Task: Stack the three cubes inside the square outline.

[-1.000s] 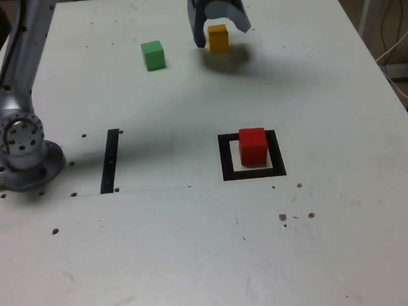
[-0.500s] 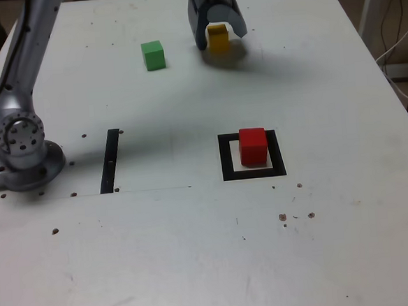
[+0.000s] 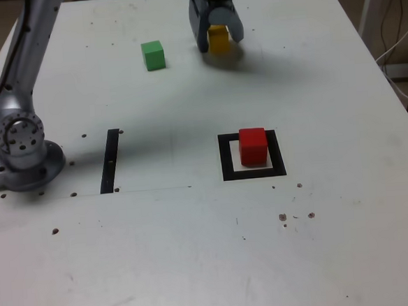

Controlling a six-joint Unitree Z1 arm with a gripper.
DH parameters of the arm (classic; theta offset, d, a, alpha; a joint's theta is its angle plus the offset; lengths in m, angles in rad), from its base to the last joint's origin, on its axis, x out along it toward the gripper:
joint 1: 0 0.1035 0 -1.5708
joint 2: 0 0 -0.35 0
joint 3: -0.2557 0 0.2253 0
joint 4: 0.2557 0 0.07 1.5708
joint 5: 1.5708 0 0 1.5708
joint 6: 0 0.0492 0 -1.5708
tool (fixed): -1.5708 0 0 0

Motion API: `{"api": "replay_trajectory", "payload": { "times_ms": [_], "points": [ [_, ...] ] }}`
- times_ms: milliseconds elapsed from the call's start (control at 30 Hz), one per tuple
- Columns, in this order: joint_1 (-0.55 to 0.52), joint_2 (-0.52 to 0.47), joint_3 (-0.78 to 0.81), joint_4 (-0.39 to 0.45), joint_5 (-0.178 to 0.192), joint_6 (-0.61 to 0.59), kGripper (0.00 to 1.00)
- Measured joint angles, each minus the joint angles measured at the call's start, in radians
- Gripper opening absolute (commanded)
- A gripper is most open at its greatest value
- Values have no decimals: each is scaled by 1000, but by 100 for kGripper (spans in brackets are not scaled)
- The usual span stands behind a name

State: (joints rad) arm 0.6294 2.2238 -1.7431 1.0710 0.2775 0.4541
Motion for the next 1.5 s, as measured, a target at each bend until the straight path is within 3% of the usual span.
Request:
{"api": "replay_trajectory", "payload": {
  "times_ms": [733,1000,1233,1367,1500],
  "points": [
    [11,-90,74,-30,7,-5,31],
    [-13,-184,98,-32,-7,-1,29],
    [-186,-355,127,49,-14,-56,29],
    [-306,-455,208,97,-40,-141,29],
    [-429,-553,240,140,-40,-233,29]
  ]
}}
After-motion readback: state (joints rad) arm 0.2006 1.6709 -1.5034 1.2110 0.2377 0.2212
